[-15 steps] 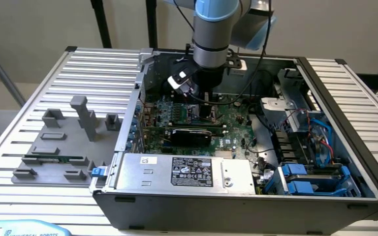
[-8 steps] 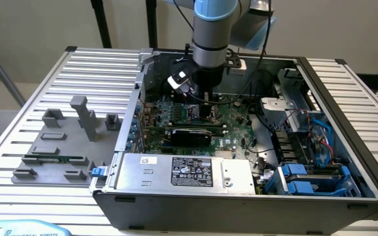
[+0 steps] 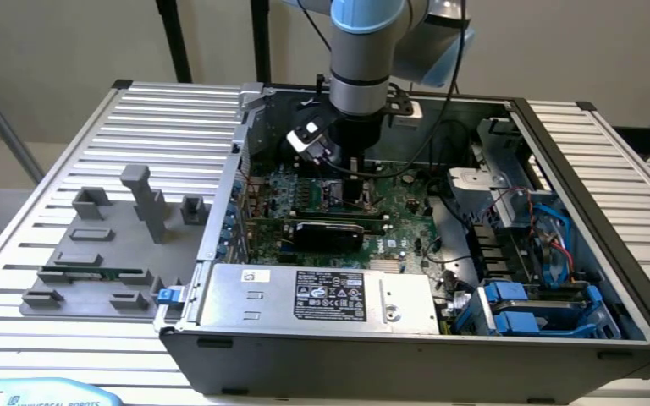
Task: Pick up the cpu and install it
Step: 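Place the cpu into insertion slot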
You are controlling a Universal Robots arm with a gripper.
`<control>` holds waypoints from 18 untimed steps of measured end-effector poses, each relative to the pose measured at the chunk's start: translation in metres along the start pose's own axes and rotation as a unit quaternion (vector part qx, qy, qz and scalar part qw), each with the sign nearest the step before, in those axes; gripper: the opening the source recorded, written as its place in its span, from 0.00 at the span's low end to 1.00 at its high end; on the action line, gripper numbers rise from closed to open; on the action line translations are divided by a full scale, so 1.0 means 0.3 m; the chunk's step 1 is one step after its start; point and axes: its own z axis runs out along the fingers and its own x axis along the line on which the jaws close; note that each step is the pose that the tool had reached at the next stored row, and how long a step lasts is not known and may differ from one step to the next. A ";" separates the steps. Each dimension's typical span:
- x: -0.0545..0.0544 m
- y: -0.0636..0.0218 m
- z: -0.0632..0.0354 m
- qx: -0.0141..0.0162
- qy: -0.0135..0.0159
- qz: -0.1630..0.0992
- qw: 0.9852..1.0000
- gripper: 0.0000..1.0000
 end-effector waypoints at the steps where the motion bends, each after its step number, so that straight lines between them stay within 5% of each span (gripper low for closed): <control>1: 0.001 -0.001 0.000 0.000 -0.001 0.000 1.000 0.55; 18: 0.011 -0.007 0.009 -0.005 -0.005 0.000 1.000 0.55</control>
